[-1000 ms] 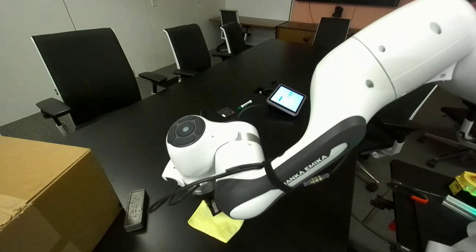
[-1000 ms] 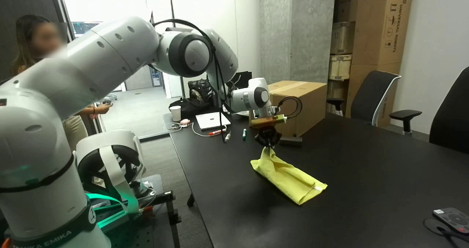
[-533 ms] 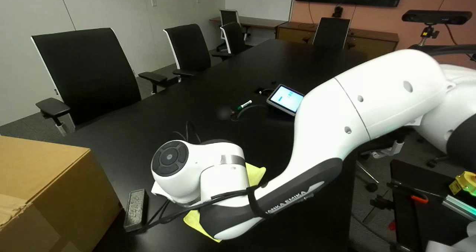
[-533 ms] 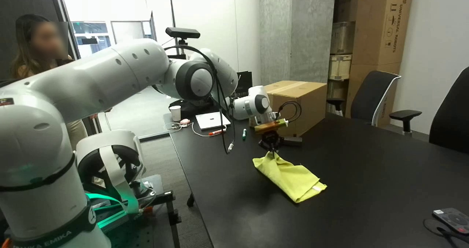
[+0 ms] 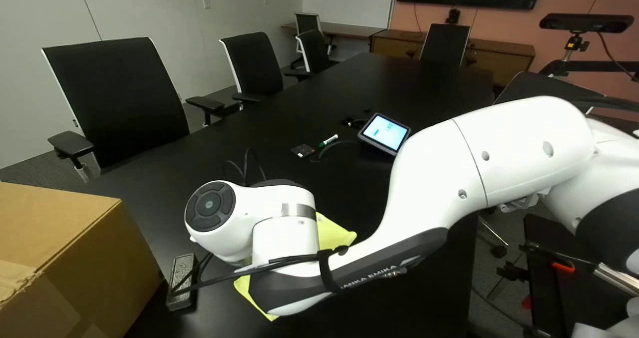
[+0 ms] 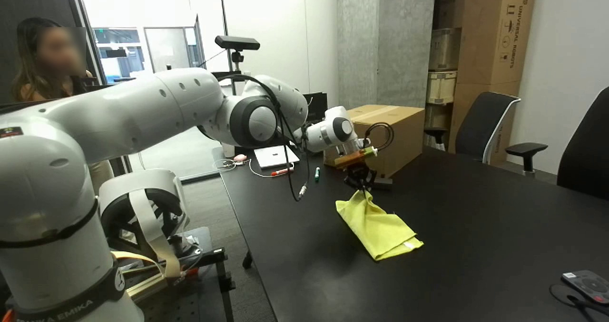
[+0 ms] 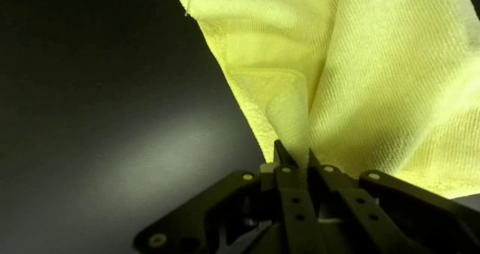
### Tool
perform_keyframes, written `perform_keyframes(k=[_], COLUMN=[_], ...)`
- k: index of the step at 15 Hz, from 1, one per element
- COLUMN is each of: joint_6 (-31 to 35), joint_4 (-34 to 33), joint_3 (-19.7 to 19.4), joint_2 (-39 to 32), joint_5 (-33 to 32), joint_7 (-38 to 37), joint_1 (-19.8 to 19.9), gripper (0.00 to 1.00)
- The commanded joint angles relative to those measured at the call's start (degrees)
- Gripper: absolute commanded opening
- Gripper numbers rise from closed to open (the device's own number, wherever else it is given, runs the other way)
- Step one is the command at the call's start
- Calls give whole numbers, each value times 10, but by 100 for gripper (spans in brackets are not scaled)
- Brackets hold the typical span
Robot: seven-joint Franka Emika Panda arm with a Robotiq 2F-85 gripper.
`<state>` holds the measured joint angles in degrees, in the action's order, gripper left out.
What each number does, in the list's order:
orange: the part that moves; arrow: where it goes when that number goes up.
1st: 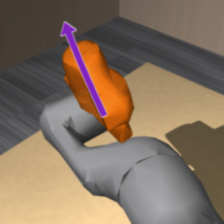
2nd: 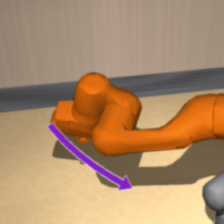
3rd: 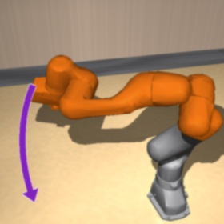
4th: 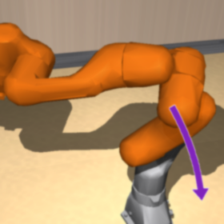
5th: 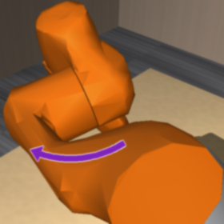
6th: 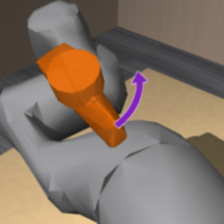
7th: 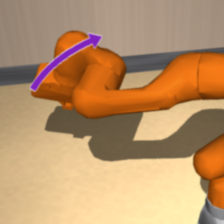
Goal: Fold the towel on the table
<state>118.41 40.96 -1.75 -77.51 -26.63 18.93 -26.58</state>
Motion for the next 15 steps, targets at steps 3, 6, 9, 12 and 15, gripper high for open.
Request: perform_keyframes(k=[3,6,9,12,15], joint_6=[-48,-41,-27,-20,-19], joint_4=[-81,-55,-17,27,100], joint_3=[-12,-3,2,0,-1], joint_2=[-35,-11,20,50,98], joint_5=[27,29,41,54,66], joint_7=[-30,-51,-82,-121,-174], joint_1=[4,22,49,79,104], gripper=[47,70,92,100,100])
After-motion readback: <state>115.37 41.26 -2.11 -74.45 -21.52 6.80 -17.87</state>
